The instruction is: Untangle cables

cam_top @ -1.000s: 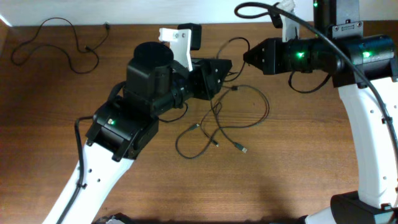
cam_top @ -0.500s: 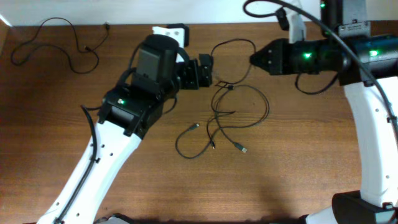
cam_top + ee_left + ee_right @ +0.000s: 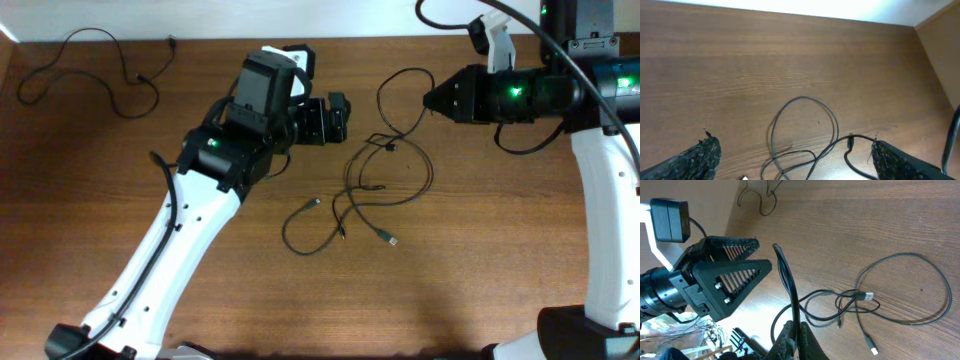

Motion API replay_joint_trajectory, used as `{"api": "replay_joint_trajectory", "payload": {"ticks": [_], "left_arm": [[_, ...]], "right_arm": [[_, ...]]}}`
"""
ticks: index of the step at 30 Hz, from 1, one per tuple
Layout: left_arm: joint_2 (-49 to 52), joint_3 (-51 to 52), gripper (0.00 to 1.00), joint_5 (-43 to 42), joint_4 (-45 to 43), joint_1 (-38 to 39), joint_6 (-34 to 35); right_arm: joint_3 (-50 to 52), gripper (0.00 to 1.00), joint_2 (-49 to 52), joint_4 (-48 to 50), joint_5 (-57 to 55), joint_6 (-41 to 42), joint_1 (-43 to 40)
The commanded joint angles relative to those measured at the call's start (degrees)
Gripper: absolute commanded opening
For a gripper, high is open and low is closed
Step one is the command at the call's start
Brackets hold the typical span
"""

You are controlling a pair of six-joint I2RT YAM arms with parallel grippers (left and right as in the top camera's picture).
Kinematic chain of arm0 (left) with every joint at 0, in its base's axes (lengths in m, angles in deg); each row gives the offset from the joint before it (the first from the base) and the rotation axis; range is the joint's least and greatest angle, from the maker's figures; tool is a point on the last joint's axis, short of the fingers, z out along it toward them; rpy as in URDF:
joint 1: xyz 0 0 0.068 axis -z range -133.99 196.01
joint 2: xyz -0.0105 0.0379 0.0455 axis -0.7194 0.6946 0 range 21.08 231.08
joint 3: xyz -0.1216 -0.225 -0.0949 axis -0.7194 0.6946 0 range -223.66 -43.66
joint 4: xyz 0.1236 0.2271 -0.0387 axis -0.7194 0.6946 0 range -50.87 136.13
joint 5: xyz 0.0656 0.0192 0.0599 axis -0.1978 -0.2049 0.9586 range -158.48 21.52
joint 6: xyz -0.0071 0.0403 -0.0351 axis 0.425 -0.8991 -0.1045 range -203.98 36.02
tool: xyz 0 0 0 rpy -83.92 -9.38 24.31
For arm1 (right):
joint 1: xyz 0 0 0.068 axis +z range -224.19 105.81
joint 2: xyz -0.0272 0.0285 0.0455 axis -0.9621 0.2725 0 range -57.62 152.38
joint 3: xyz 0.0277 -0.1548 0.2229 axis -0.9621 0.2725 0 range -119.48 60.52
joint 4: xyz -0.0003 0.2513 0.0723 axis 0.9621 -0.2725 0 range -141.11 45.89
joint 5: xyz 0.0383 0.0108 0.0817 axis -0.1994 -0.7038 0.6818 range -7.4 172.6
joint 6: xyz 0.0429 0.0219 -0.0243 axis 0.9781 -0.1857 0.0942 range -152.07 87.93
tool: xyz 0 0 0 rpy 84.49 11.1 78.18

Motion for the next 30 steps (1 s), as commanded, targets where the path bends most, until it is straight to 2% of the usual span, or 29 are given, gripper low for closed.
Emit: {"api": "replay_joint_trajectory", "payload": {"ticks": [1,4,7,11,15,20,25,30], "left_arm": [[0.68,-0.35,0.99,-4.85,-0.09,-0.09,-6.75],[1.03,-0.35,0.99,-11.93,0.09,-0.09,-14.82],[1.44,-0.37,0.99,-11.98,0.07,-0.39,-16.39],[1.55,-0.37,0.99,-22.53,-0.26,-0.57,-26.34],[1.53,-0.37,0.99,-25.16,-1.25,-0.57,-26.27],[1.53,-0.37,0.99,-35.21,-1.81,-0.57,-29.05],[1.73,-0.37,0.99,-34.45,-3.3,-0.57,-27.91],[3.65,-0.37,0.99,-29.27,-6.84,-0.57,-20.98]], "right_arm": [[0.39,0.04,0.28,0.0,4.61,-0.63,-0.24],[0.39,0.04,0.28,-0.02,8.41,-0.61,-0.26],[0.39,0.04,0.28,-0.44,11.56,-0.61,-0.26],[0.39,0.04,0.28,-0.66,9.64,-0.66,-0.57],[0.39,0.04,0.28,-1.36,8.76,-1.31,-0.57],[0.39,0.04,0.28,-2.6,5.31,-1.31,-0.57],[0.39,0.04,0.28,-2.6,8.94,-1.31,-0.57],[0.39,0.04,0.28,-2.62,10.34,-1.29,-0.52]]}}
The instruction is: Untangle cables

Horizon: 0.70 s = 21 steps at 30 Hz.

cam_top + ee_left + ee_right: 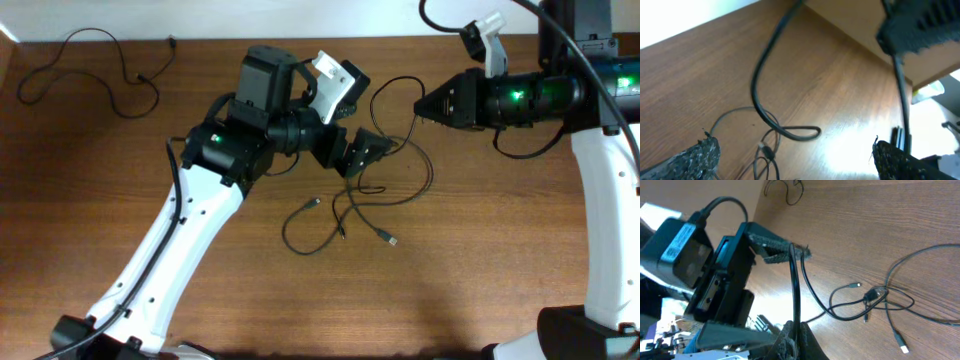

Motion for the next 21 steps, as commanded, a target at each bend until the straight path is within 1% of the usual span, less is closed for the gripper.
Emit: {"api": "replay_joint_trajectory", "payload": {"ticks": [1,4,7,11,18,20,21], "left_arm": [[2.43,-0.37,0.99,2.21,-3.02,-0.2,5.03],[3.72,-0.37,0.99,2.21,-6.21,-0.17,7.82],[5.16,-0.37,0.95,2.21,-6.64,-0.07,7.93],[8.55,-0.37,0.95,2.21,-8.04,1.25,10.45],[11.17,-0.37,0.94,1.64,-8.76,1.86,10.69],[11.28,-0.37,0.91,2.03,-8.79,2.27,10.64],[11.41,-0.37,0.89,3.82,-8.7,2.62,10.64]], "right_arm": [[0.39,0.04,0.28,-0.11,2.25,-0.83,-0.42],[0.39,0.04,0.28,-0.22,3.21,-0.85,-0.42],[0.39,0.04,0.28,0.0,3.23,-0.83,-0.42],[0.39,0.04,0.28,0.48,3.41,-0.81,-0.42],[0.39,0.04,0.28,1.6,3.21,-0.76,-0.48],[0.39,0.04,0.28,2.12,3.23,-0.57,-0.46],[0.39,0.04,0.28,2.23,3.21,-0.57,-0.48]]}}
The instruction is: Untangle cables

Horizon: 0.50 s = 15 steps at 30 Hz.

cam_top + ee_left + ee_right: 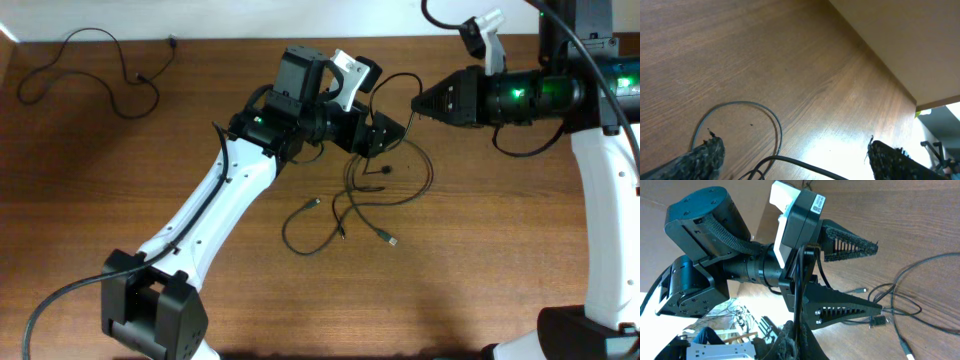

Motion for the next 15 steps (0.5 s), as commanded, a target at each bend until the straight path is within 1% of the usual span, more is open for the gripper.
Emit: {"api": "replay_joint_trajectory", "payload": {"ticks": [1,10,15], "left_arm": [[0.33,-0.37,0.86,3.63,0.02,0.92,0.39],[1.07,-0.35,0.63,16.24,0.87,0.92,0.39],[1.07,-0.35,0.62,17.4,-0.66,0.83,0.39]], "right_arm": [[0.39,0.04,0.28,0.48,1.38,-0.61,-0.48],[0.39,0.04,0.28,0.35,1.33,-0.63,-0.48],[0.39,0.04,0.28,0.37,1.4,-0.61,-0.46]]}}
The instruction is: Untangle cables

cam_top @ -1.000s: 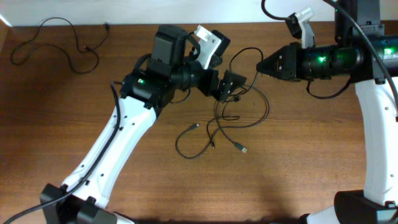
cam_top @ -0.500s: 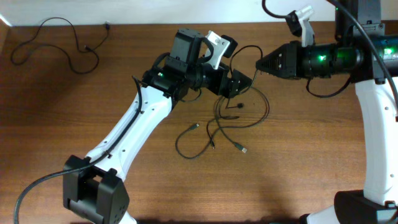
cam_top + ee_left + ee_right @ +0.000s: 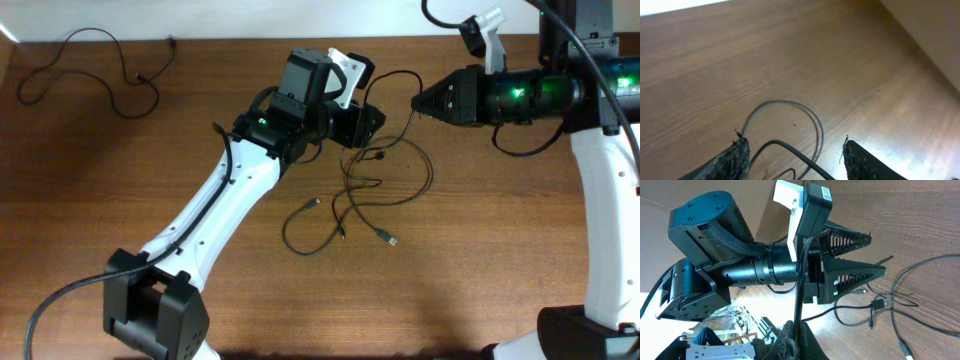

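Observation:
A tangle of thin black cables (image 3: 370,185) lies mid-table, with loose ends and a plug (image 3: 390,240) toward the front. My right gripper (image 3: 420,100) is shut on one black cable (image 3: 799,280) that rises from the tangle; its fingers (image 3: 790,340) pinch it at the bottom of the right wrist view. My left gripper (image 3: 378,118) hangs just left of it, open, its fingers (image 3: 735,160) on either side of a raised cable strand (image 3: 790,148). A cable loop (image 3: 790,103) lies on the wood beyond.
A separate black cable (image 3: 90,65) lies coiled at the table's far left corner. The left arm (image 3: 220,200) stretches diagonally over the table's left half. The table's far edge (image 3: 200,40) meets a white wall.
My left gripper's jaws stand narrower than before and have turned, with a raised cable strand now between them. The right gripper still holds its cable in the same place.
My right gripper held a cable raised from the tangle throughout. The left gripper was open to the left of the tangle, then over its upper part, then wide open by the raised cable, and now stands narrower around a strand.

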Motion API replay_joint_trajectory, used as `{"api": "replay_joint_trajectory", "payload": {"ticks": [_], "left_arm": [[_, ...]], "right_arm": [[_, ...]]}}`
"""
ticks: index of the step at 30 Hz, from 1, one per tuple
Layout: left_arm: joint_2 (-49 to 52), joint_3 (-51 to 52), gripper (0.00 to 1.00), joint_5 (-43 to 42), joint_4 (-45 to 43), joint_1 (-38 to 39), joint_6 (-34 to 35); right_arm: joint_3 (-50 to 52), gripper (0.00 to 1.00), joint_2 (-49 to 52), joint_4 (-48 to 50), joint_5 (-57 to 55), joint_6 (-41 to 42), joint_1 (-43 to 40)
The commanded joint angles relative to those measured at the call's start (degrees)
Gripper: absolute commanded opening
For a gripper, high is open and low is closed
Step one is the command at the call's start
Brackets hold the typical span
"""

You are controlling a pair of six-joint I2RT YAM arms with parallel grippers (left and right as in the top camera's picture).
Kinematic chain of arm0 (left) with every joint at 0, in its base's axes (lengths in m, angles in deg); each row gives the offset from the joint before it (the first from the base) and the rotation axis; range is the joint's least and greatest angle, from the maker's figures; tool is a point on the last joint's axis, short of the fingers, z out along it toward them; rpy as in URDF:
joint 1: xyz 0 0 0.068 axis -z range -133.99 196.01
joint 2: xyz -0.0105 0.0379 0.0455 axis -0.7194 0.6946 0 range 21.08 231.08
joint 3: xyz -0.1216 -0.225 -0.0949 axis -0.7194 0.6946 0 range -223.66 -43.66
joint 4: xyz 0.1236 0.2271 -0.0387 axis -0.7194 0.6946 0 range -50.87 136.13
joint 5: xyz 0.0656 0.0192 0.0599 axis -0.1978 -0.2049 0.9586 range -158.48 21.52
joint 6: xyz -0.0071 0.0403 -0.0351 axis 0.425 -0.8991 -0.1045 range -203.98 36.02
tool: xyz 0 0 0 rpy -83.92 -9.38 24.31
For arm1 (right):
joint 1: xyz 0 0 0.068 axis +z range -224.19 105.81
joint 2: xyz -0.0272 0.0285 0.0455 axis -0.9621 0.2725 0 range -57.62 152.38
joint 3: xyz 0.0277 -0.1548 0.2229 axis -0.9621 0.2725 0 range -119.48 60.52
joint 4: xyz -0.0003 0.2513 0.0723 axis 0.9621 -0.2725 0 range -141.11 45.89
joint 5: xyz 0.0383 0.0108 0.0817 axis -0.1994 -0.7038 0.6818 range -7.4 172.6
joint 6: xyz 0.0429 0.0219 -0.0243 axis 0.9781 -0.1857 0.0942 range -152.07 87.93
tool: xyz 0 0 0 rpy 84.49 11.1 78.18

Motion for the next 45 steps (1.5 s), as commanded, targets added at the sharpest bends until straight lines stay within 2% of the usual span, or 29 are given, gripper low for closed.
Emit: {"api": "replay_joint_trajectory", "payload": {"ticks": [1,6,10,15,23,29,32,38,45], "left_arm": [[0.96,-0.35,0.63,2.47,-2.29,-0.09,0.11],[0.96,-0.37,0.62,2.51,-7.39,-0.09,0.11],[0.96,-0.35,0.47,5.18,-9.14,-0.09,0.13],[0.96,-0.35,0.51,5.51,-11.91,-0.09,0.13],[2.71,-0.37,0.47,6.62,-17.92,-0.04,0.15],[3.39,-0.35,0.43,5.92,-17.68,-0.04,0.15],[3.54,-0.35,0.43,5.25,-17.33,-0.04,0.13],[4.59,-0.35,0.45,5.27,-17.03,-0.04,0.13],[5.79,-0.35,0.45,5.22,-18.88,-0.04,0.15]], "right_arm": [[0.39,0.04,0.28,0.17,1.4,-0.59,-0.46],[0.39,0.04,0.28,0.15,1.6,-0.59,-0.48],[0.39,0.04,0.28,0.17,1.6,-0.59,-0.48],[0.39,0.04,0.28,0.15,1.6,-0.59,-0.48],[0.39,0.04,0.28,0.17,2.32,-0.61,-0.48],[0.39,0.04,0.28,1.07,2.69,-0.59,-0.48],[0.39,0.04,0.28,2.75,3.13,1.81,-0.79],[0.39,0.04,0.28,4.96,11.32,1.99,-5.25],[0.39,0.04,0.28,3.02,11.63,0.66,-6.8]]}}
